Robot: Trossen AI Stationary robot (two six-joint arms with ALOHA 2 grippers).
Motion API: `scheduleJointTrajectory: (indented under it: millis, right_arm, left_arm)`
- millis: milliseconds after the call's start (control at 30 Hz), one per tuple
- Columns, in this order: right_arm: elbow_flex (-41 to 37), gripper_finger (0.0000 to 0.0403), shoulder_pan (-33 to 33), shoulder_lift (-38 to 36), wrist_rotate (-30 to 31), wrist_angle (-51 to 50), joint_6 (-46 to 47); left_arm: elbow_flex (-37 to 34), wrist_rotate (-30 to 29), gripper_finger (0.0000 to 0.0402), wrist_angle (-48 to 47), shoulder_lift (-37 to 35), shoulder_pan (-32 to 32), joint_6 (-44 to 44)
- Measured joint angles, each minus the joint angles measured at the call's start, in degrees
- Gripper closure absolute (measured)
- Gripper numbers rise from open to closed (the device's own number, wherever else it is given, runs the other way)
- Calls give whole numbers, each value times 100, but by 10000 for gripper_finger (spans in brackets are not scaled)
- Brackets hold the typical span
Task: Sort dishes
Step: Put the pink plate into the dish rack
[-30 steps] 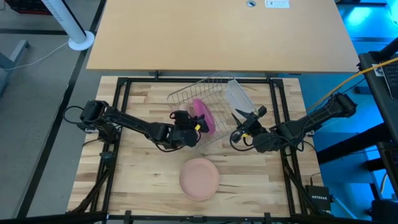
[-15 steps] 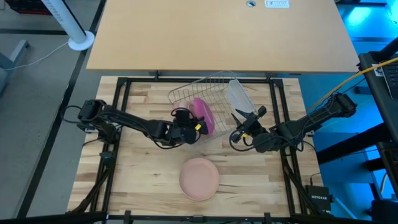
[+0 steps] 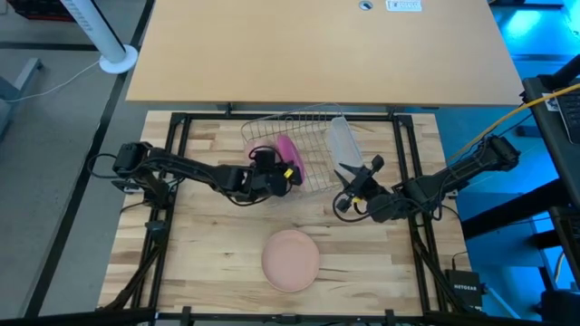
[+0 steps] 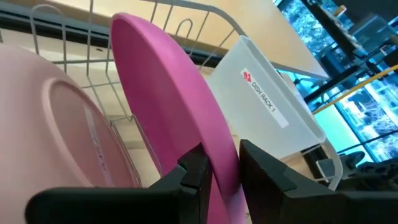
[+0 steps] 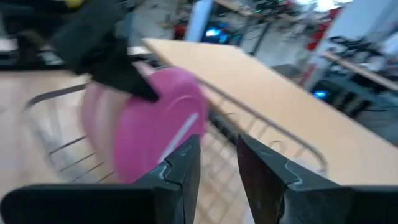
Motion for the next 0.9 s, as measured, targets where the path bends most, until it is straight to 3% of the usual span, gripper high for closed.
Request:
scheduleJointTrajectory:
  millis: [233,500,733,900]
  right_arm:
    - [0,292,-239,0,-587,-700,-146]
    - [0,292,-1266,2,-2531,-1167,-273]
    - [0,292,-1625,2,-4299,-1213,-795]
    - [0,292,-1618,91,-4526,-1219,-898]
  left_arm:
    - [4,163,333,-197,0,126,140]
    - [7,342,333,-686,0,95,-203]
    - [7,647,333,-741,0,58,-135]
    - [7,702,333,-726,4,55,43]
